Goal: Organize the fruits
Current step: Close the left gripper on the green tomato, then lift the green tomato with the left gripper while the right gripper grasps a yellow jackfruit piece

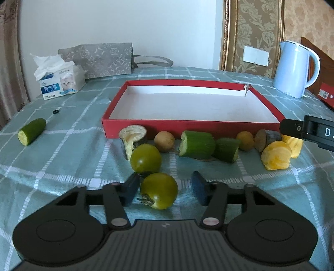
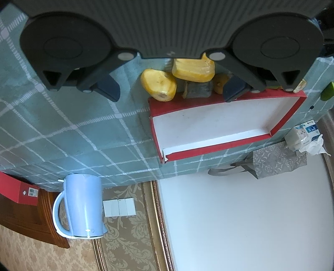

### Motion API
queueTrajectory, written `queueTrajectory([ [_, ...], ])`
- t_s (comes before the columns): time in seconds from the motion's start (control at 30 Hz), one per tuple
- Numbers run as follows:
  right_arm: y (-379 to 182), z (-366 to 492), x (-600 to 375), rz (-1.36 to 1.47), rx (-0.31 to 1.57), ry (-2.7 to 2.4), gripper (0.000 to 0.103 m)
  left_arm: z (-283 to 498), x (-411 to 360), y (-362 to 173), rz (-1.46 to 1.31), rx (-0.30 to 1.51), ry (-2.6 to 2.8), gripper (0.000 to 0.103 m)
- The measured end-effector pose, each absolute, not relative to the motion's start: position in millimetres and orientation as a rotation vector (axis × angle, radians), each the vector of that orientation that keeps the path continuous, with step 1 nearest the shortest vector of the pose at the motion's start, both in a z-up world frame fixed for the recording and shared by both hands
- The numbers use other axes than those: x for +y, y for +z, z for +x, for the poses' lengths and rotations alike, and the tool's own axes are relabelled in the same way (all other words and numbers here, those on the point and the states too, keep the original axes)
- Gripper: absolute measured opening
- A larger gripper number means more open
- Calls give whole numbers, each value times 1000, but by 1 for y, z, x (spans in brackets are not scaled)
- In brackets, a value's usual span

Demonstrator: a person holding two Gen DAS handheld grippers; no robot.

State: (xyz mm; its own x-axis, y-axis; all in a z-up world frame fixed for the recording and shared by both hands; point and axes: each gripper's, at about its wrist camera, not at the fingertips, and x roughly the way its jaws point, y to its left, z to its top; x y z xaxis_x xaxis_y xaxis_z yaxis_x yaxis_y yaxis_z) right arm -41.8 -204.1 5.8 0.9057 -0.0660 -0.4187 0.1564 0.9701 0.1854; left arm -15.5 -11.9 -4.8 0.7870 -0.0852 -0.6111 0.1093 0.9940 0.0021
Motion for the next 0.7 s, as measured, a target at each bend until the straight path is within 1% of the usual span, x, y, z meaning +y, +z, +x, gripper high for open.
queueTrajectory([
  [0.03, 5, -42, -204, 218, 424, -114, 103, -15, -12, -5, 40, 656, -104, 48],
  [0.1, 5, -41, -205, 221, 427, -111, 103, -17, -11, -5, 47, 651, -104, 41],
  [0.13, 5, -41, -205, 223, 428, -109, 103, -17, -11, -5, 48, 648, -101, 39],
  [0.17, 5, -41, -205, 226, 428, -108, 103, -18, -10, -5, 51, 645, -101, 35],
  [0.5, 4, -47, -213, 220, 429, -95, 103, -26, -2, -5, 57, 615, -123, 34],
  [0.7, -3, -71, -243, 162, 458, -40, 103, -31, 13, 1, 41, 595, -100, 34],
])
